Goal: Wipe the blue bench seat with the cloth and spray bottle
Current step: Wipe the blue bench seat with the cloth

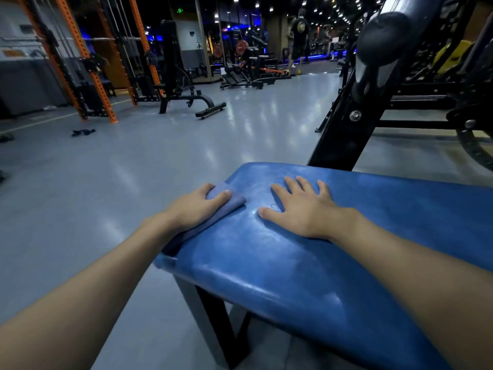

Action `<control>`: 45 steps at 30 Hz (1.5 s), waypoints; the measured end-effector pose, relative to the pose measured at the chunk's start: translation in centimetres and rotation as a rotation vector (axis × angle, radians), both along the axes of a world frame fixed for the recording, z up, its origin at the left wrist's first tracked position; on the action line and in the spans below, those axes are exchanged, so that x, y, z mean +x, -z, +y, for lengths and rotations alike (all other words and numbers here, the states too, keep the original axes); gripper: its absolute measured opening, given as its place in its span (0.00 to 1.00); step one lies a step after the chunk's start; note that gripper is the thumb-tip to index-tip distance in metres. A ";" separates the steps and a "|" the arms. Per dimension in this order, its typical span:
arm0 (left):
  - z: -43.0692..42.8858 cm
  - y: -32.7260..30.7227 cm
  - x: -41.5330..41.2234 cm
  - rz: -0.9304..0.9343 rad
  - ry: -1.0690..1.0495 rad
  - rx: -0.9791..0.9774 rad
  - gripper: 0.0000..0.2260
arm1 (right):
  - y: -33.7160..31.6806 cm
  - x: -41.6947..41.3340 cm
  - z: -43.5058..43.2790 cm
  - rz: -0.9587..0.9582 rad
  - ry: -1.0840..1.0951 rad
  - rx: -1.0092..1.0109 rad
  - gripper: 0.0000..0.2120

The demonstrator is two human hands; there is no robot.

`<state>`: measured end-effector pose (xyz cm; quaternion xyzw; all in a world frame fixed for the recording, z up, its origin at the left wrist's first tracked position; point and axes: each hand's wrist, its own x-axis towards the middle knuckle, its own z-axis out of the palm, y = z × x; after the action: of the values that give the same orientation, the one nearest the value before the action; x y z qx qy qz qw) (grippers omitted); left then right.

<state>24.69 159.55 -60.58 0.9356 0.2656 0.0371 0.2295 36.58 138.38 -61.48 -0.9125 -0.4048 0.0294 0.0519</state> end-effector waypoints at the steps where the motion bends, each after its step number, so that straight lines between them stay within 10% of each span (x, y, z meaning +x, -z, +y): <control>1: -0.2 0.0 -0.9 0.013 -0.001 0.005 0.30 | -0.2 -0.2 0.0 0.000 0.015 -0.014 0.40; 11: -1.6 0.5 -10.4 0.005 -0.076 0.040 0.41 | -1.4 -12.1 -3.9 -0.027 0.171 0.156 0.24; 16: -5.1 -0.5 -17.1 -0.143 -0.018 0.222 0.17 | -1.7 -20.1 -8.5 -0.065 0.151 0.226 0.22; 26: -28.9 -7.3 -17.9 -0.376 0.571 -0.072 0.20 | -4.9 -27.5 -25.6 0.644 0.255 0.946 0.48; 30: -38.3 -6.9 -14.0 -0.335 0.626 -0.260 0.23 | -4.7 -24.8 -36.1 0.834 0.334 1.160 0.39; 34: -46.6 -5.4 -9.7 -0.185 0.786 -0.354 0.26 | -3.1 -22.6 -45.0 0.781 0.392 1.121 0.15; 45: -69.8 -12.5 0.3 0.119 1.318 -0.368 0.20 | -9.7 -20.9 -65.4 0.434 0.947 1.384 0.15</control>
<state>25.03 89.73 -48.05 0.8482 -0.3450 -0.2075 0.3443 15.71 73.00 -51.76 -0.7226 0.1096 -0.0749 0.6784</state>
